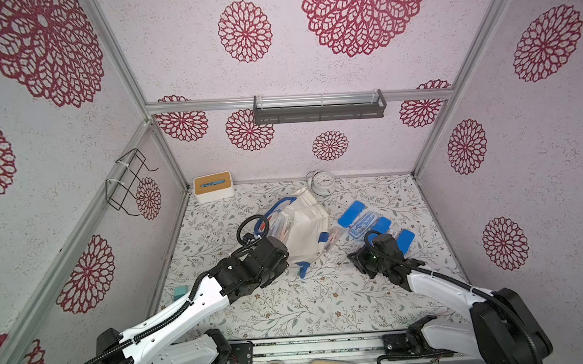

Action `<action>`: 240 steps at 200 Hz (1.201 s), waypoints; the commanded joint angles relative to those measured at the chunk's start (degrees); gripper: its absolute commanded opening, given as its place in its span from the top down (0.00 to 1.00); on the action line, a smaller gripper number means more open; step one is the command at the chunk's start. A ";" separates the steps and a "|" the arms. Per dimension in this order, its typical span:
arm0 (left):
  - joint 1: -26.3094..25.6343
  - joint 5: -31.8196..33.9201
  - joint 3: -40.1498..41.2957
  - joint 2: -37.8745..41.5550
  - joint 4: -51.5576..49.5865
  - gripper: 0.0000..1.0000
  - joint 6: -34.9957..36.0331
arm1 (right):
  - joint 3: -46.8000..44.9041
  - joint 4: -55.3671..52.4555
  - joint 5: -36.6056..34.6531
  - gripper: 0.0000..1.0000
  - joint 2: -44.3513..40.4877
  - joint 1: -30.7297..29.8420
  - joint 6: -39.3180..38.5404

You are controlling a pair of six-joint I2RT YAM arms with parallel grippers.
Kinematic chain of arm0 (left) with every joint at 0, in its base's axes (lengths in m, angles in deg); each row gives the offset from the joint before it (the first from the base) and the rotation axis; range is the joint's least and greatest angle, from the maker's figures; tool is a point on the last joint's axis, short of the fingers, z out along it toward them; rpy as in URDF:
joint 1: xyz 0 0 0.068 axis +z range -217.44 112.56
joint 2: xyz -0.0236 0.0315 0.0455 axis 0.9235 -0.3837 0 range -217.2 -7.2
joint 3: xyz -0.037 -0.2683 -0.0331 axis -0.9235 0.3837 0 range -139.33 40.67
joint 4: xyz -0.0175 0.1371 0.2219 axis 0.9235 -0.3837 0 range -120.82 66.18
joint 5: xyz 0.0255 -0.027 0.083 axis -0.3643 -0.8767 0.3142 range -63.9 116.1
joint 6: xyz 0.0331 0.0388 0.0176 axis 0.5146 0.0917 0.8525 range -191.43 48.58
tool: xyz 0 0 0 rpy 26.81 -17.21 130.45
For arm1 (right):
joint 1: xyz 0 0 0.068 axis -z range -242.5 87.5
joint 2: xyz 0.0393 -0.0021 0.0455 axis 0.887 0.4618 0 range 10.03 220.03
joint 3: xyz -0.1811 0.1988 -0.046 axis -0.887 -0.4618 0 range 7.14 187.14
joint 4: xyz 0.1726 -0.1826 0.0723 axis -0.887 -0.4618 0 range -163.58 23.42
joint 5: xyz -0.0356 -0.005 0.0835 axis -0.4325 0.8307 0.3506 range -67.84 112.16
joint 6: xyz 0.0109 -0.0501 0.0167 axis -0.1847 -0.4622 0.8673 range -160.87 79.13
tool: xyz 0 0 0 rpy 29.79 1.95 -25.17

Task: Take out the compass set from the canvas bag
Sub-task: Place the compass set at the center of the board.

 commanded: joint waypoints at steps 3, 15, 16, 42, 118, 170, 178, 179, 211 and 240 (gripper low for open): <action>0.32 -0.03 -1.37 0.40 -0.58 1.00 0.74 | 1.08 13.29 2.03 0.82 3.05 0.13 3.09; 0.28 -0.15 -1.32 0.44 -0.46 1.00 0.72 | 1.70 13.71 1.71 0.82 4.77 0.15 2.49; 0.29 -0.16 -1.30 0.42 -0.48 1.00 0.69 | 1.73 13.79 1.70 0.81 4.88 0.14 2.47; 0.30 -0.35 -1.10 0.58 -0.14 1.00 0.21 | 1.28 19.06 2.39 0.81 9.56 0.18 3.68; 0.32 -0.35 -0.80 0.71 -0.50 1.00 -0.11 | 1.33 24.74 3.71 0.75 17.86 0.14 4.79; 0.30 0.17 -0.49 1.20 -0.23 1.00 -0.32 | 2.06 19.23 4.11 0.45 16.31 0.17 3.46; 0.34 0.31 -0.49 1.28 -0.19 1.00 -0.25 | 2.32 16.92 3.62 0.41 14.85 0.14 3.22; 0.36 0.33 -0.49 1.32 -0.17 1.00 -0.24 | 2.39 16.58 3.53 0.41 14.63 0.17 3.23; 0.35 0.31 -0.40 1.61 -0.20 1.00 -0.23 | 6.82 -3.40 -2.14 0.34 5.16 0.13 0.58; 0.32 -0.17 0.21 1.78 0.22 1.00 -0.40 | 12.56 -13.91 -6.29 0.42 -1.61 -0.45 -1.13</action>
